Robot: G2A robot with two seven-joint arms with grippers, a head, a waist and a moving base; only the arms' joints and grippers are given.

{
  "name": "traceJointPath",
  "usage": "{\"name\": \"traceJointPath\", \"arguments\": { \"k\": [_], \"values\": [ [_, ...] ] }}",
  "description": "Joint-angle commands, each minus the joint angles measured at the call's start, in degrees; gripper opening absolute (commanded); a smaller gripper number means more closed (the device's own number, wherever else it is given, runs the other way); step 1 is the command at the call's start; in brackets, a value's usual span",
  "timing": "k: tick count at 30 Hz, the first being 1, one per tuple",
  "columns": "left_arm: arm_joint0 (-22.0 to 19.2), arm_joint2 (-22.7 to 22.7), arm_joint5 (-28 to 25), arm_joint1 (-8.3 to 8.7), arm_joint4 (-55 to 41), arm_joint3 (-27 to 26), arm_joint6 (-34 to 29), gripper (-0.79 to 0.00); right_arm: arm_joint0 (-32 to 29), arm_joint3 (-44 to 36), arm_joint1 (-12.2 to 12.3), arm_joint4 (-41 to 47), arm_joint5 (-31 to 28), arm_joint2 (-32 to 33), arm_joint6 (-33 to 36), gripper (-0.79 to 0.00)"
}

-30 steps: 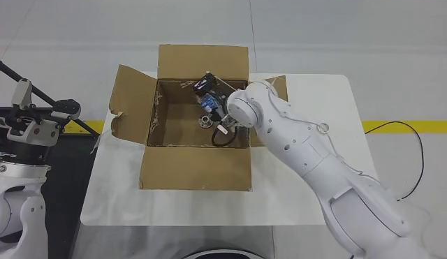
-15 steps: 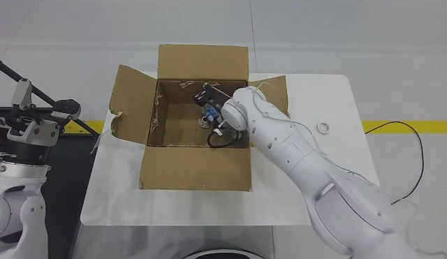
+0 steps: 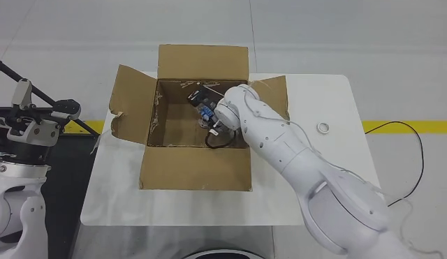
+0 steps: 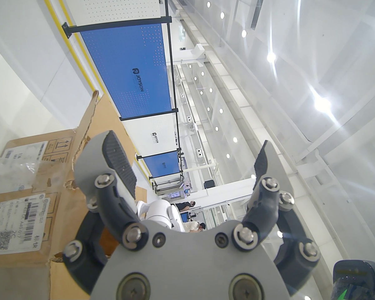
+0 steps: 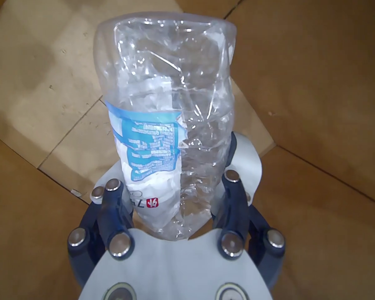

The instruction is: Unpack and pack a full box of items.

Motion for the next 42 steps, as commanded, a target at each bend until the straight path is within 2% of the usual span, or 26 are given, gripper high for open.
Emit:
{"name": "traceJointPath", "arguments": {
  "k": [1,3,13,18,22,27,32,37,42],
  "values": [
    [0.00,0.00,0.00,0.00,0.00,0.00,0.00,0.000,0.07,-1.07,0.27,-0.44,-0.05,0.56,0.31,-0.080],
    [0.00,0.00,0.00,0.00,0.00,0.00,0.00,0.000,-0.02,-2.31,0.65,-1.26,0.34,1.11,0.76,0.000],
    [0.00,0.00,0.00,0.00,0.00,0.00,0.00,0.000,-1.99,-9.69,3.34,-5.41,2.15,4.98,3.69,0.000],
    [0.00,0.00,0.00,0.00,0.00,0.00,0.00,0.000,-4.02,-18.03,6.22,-7.96,2.19,9.84,5.51,0.000],
    [0.00,0.00,0.00,0.00,0.00,0.00,0.00,0.000,-9.11,-30.28,10.03,-10.63,0.49,17.16,8.23,0.000],
    [0.00,0.00,0.00,0.00,0.00,0.00,0.00,0.000,-21.00,-50.93,14.96,-17.69,-0.20,29.17,12.28,0.000],
    [0.00,0.00,0.00,0.00,0.00,0.00,0.00,0.000,-31.37,-65.74,17.83,-25.05,3.37,41.17,14.40,0.000],
    [0.00,0.00,0.00,0.00,0.00,0.00,0.00,0.000,-35.80,-69.52,19.16,-28.23,8.61,51.76,15.73,0.000],
    [0.00,0.00,0.00,0.00,0.00,0.00,0.00,0.000,-35.78,-64.58,20.08,-28.32,12.17,61.00,16.83,0.000]
  ]
}}
